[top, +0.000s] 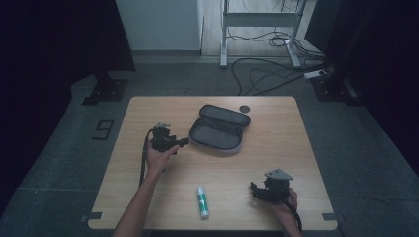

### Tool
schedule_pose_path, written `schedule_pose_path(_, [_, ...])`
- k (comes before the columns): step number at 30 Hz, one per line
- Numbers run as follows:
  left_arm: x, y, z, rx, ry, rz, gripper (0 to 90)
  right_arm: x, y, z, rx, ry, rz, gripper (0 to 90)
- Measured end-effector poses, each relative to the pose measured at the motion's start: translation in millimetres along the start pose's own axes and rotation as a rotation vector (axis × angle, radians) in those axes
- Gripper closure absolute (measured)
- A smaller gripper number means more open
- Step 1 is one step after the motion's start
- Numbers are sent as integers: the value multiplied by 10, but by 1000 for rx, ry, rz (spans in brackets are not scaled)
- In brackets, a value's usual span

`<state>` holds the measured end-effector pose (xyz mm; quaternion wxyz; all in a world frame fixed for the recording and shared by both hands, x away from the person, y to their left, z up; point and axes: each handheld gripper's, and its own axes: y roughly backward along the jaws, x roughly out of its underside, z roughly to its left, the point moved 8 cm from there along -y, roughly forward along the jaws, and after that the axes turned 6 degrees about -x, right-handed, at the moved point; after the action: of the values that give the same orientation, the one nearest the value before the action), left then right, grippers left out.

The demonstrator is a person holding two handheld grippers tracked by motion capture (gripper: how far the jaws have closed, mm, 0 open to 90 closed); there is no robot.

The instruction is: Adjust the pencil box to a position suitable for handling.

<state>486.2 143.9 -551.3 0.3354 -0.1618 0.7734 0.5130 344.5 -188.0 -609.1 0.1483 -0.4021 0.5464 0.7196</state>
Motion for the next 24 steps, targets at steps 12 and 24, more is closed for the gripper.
schedule_pose_path(12, [-127, -185, -75, -21, -13, 7, 352, -2, 0, 0, 0, -3, -3, 146])
schedule_pose_path(24, [-235, -317, -151, -23, -8, -5, 356, -2, 3, -5, 4, -7, -5, 160])
